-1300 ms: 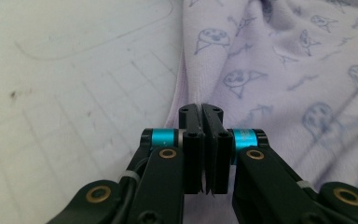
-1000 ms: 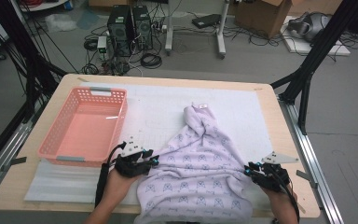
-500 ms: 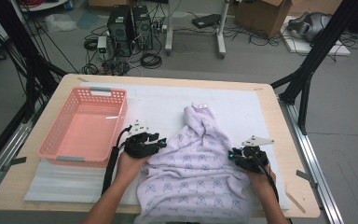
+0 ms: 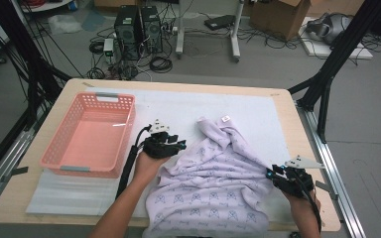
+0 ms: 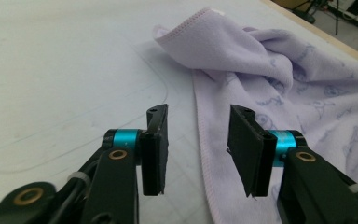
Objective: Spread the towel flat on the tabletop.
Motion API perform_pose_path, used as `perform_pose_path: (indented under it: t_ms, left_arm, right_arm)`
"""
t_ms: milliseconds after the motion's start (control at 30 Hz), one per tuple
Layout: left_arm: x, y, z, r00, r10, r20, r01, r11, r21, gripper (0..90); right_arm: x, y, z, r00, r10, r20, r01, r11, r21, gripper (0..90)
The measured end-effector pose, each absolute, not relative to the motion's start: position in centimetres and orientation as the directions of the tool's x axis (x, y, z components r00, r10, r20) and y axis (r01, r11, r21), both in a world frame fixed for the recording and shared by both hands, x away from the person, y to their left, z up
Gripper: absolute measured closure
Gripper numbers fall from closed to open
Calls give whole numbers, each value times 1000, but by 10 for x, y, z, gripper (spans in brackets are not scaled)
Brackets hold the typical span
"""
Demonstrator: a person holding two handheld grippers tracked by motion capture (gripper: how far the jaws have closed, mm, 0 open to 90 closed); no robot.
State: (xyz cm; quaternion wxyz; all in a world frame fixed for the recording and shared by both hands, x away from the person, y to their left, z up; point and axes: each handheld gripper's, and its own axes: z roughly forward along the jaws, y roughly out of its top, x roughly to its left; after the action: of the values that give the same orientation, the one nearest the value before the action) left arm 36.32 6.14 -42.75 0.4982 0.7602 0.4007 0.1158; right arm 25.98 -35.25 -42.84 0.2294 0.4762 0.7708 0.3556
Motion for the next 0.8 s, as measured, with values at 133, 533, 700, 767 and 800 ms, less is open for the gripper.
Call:
perform_pose_path:
  t_ms: [133, 533, 700, 767, 800]
  left_arm:
    - [376, 42, -434, 680, 710, -186, 497, -260, 828, 628]
    - [387, -5, -447, 724, 661, -196, 529, -350, 773, 565]
    - [382, -18, -448, 771, 614, -168, 486, -397, 778, 497]
    - [379, -23, -448, 792, 585, -175, 474, -409, 780, 503]
    - [376, -26, -448, 800, 580, -155, 459, -425, 780, 516]
  right_arm:
    - [261, -351, -423, -436, 900, -9, 536, 268, 800, 650]
    - [260, -359, -424, -438, 899, 5, 525, 251, 813, 637]
    - [260, -359, -422, -435, 900, 10, 522, 243, 817, 623]
    - [260, -360, -423, -432, 902, 14, 523, 238, 818, 622]
    - [260, -360, -423, -432, 902, 15, 524, 237, 818, 622]
